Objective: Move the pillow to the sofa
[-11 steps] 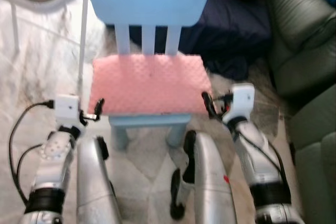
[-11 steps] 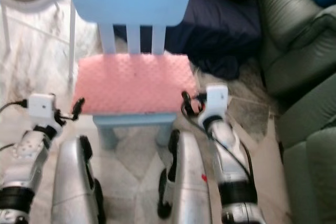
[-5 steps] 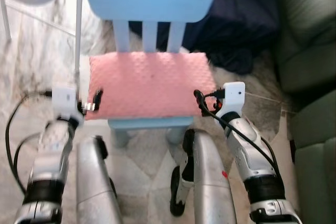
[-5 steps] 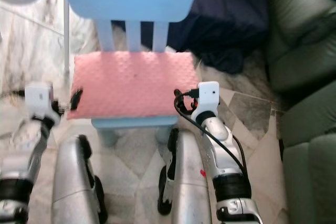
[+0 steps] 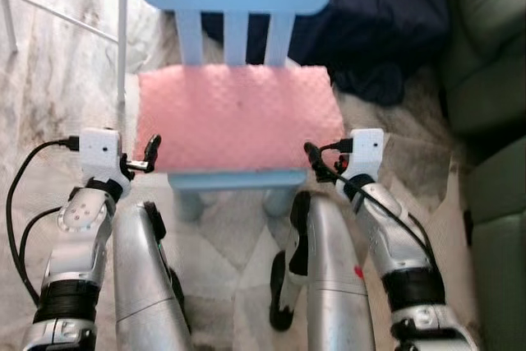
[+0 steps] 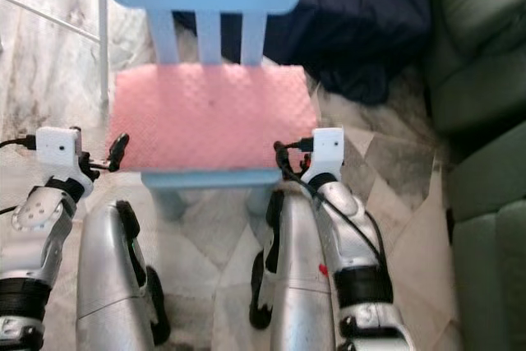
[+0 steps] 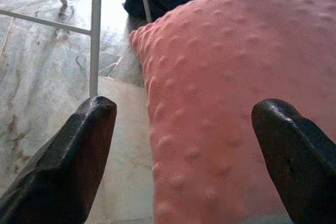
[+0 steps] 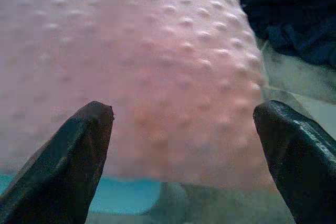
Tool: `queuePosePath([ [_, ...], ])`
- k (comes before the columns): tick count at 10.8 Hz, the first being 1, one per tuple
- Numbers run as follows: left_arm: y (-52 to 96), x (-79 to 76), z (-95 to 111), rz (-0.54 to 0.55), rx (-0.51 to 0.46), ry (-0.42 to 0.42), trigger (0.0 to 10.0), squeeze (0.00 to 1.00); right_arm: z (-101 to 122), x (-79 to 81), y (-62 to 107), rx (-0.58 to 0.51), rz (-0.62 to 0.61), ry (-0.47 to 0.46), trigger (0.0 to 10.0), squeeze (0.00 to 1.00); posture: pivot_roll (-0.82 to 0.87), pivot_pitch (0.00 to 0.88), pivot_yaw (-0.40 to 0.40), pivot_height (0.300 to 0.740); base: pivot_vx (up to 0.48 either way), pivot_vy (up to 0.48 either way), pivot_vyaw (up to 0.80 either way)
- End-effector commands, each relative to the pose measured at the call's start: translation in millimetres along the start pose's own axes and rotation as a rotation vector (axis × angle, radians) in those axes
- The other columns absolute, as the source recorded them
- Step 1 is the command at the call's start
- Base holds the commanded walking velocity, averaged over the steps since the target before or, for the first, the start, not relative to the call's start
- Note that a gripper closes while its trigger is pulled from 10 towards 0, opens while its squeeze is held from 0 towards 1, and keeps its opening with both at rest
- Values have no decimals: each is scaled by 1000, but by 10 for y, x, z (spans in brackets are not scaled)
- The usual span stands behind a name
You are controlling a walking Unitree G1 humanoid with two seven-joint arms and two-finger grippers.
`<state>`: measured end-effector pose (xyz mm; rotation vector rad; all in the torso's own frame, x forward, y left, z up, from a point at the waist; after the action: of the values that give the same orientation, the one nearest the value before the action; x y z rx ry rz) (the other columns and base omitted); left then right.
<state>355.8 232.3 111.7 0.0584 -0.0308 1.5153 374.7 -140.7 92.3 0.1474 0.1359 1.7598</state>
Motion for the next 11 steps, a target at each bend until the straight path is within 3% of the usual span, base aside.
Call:
queuePosePath([
  [1, 1, 25, -29, 21, 7, -14, 10000, 0, -75, -90, 16, 29, -24, -18, 10000, 0, 5, 390, -135, 476, 0, 0, 0],
  [4, -175, 157, 29, 87, 34, -87, 10000, 0, 43, -139, -167, 32, 23, 46, 10000, 0, 1, 433, -148, 476, 0, 0, 0],
  [6, -310, 114, 152, 99, 2, -64, 10000, 0, 185, -134, -306, 3, 43, 61, 10000, 0, 8, 453, -139, 476, 0, 0, 0],
  [8, -432, 60, 232, 100, -4, -62, 10000, 0, 320, -58, -427, -11, 70, 3, 10000, 0, 26, 466, -136, 476, 0, 0, 0],
  [10, -484, -10, 172, 91, 25, -34, 10000, 0, 285, 22, -487, 23, 68, -21, 10000, 0, 35, 469, -133, 476, 0, 0, 0],
  [11, -490, -57, -6, 98, 90, 20, 10000, 0, 191, 111, -524, 73, 68, -42, 10000, 0, 34, 470, -131, 476, 0, 0, 0],
])
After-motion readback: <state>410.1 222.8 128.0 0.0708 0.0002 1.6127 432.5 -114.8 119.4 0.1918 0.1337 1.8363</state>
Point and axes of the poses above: a point about 5 cm out from each wrist's last joint towards the gripper, its own y axis pointing back from the gripper into the wrist, its own z axis along the axis of the wrist's last joint, x = y × z, the point moved 5 cm from there along -y, pointing out of the wrist towards the gripper, and after that the axes turned 4 degrees about y, right-handed, at the moved point
